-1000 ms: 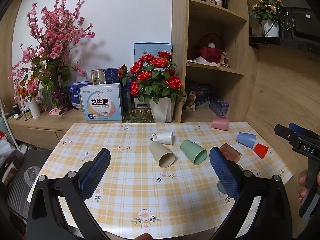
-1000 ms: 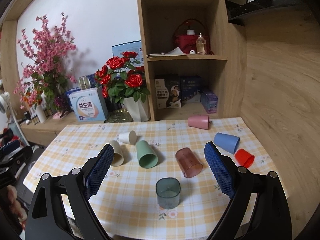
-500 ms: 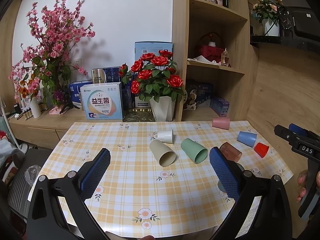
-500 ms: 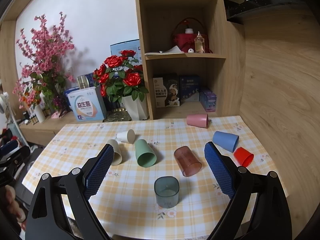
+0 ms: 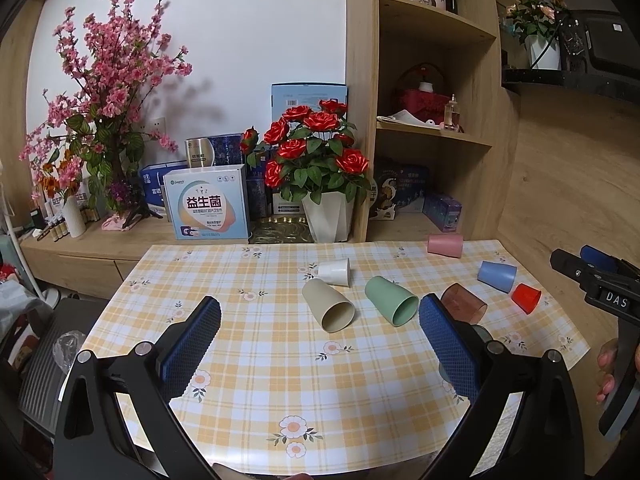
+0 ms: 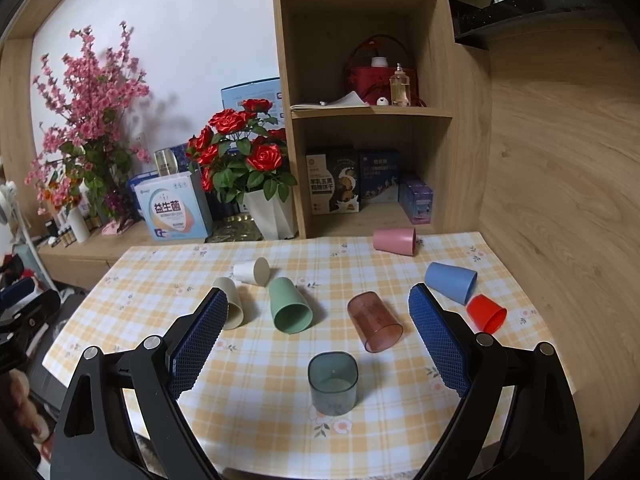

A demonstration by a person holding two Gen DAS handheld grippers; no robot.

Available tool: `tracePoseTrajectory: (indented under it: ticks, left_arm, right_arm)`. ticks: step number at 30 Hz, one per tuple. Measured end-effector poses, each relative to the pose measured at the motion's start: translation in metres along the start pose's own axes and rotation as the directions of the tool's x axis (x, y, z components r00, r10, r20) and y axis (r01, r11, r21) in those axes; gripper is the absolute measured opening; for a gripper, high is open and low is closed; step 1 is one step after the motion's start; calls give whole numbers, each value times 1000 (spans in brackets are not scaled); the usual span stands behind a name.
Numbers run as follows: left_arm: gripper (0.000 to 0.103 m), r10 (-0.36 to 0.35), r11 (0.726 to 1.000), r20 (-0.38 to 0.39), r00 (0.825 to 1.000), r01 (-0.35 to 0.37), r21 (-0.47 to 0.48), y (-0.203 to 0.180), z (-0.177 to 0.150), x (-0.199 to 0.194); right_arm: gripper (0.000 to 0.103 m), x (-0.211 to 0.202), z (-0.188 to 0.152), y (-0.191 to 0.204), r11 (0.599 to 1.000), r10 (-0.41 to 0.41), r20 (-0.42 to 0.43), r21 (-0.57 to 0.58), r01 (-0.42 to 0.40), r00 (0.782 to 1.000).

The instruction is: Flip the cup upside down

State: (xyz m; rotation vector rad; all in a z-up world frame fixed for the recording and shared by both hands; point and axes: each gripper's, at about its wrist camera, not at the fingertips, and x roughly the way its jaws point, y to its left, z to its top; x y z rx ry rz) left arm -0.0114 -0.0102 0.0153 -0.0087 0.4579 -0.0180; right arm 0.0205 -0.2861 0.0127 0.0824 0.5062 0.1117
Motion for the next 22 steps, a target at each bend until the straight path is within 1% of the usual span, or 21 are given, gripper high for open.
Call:
tracePoseTrajectory:
  ticks: [13, 18, 22]
  left_arm:
    - [97, 2, 1000, 7, 1000, -2, 1, 3, -2, -1]
    - [97, 3, 1000, -7, 1000, -3, 0, 1, -2, 5]
    - [97, 7, 1000, -12, 1000, -7, 7, 2, -7, 14]
  right_arm:
    - [89, 3, -2, -1, 1000, -6, -6, -2, 6, 1000]
    - [89, 6, -6, -1, 1000, -11, -7, -6, 11, 1000]
    - [89, 13, -13, -2, 999, 3, 32, -35, -2, 999]
